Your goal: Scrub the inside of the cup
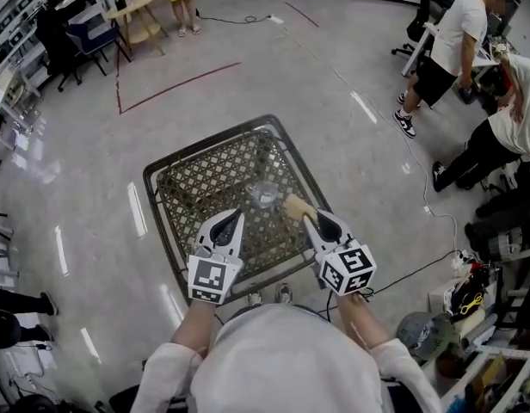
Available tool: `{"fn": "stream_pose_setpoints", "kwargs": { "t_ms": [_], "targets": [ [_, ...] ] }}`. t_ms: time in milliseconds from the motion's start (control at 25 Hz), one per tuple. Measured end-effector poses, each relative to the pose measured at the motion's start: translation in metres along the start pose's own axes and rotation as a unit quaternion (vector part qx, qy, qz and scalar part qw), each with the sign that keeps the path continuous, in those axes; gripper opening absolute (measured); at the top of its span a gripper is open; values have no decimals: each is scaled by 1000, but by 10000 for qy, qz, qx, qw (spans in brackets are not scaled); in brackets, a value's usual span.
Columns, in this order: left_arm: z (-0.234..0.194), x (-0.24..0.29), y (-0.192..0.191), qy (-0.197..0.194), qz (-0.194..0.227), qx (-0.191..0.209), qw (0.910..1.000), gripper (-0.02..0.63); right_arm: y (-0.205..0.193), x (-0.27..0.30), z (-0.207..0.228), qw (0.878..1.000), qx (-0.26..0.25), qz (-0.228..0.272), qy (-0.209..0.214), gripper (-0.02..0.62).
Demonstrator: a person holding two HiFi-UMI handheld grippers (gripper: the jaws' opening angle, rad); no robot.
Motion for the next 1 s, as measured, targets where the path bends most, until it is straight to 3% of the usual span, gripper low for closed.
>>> {"fn": "stream_pose_setpoints", "kwargs": {
  "t_ms": [1000],
  "targets": [
    [7,8,-1,24,-32,-90,10000,31,-1,2,8,10000,-56,-15,65,89]
  ]
}}
Point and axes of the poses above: the fingertips, and each gripper's own axes: x forward along the fingers, z to its right, y out of its top, the point moved 4 cm from there along -x, backward along the fingers, and after that the axes turned 6 degrees about -z, right-handed, at the moved point
